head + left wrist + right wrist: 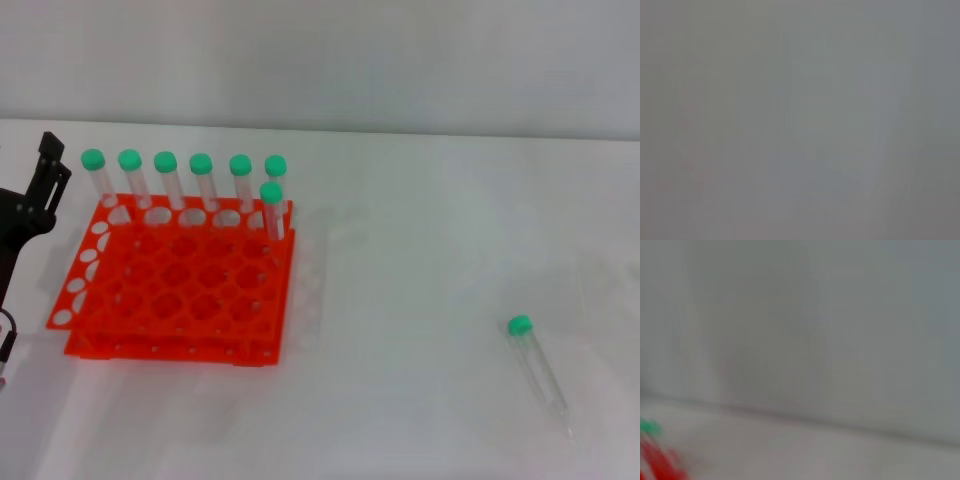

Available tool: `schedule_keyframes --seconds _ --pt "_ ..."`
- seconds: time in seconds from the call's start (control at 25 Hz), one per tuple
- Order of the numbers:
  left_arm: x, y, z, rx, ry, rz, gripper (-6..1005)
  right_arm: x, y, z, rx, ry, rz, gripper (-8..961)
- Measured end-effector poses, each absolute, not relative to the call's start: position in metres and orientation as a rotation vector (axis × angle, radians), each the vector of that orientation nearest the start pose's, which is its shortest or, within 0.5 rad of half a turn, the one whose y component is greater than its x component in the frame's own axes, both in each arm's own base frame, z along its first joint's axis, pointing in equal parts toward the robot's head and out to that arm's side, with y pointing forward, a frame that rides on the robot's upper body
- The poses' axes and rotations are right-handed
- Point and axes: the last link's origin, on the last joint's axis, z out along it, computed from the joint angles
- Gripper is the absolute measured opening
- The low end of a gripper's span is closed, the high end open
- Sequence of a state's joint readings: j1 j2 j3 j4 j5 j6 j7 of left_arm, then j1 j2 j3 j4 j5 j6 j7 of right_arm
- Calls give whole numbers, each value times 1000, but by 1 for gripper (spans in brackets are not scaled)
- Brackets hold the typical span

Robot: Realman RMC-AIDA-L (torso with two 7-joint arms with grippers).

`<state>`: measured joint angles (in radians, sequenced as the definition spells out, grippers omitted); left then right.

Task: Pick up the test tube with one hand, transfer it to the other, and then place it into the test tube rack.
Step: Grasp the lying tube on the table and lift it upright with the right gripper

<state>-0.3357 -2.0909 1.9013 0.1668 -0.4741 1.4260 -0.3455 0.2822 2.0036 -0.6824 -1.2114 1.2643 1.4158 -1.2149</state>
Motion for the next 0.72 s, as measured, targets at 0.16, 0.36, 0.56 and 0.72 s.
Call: schedule_keyframes --seconds 0.16,0.36,0.56,0.72 --pt "-329 297 19 -1427 -516 -976 766 273 338 160 -2135 990 257 785" --pt "-330 298 20 -1421 -522 -974 765 237 346 162 -2058 1082 -37 784" --pt "-329 301 21 -1420 -518 -976 765 204 344 130 -2188 1128 -200 784" --pt "-329 302 22 -1416 -522 -974 765 198 345 103 -2258 1165 -318 785"
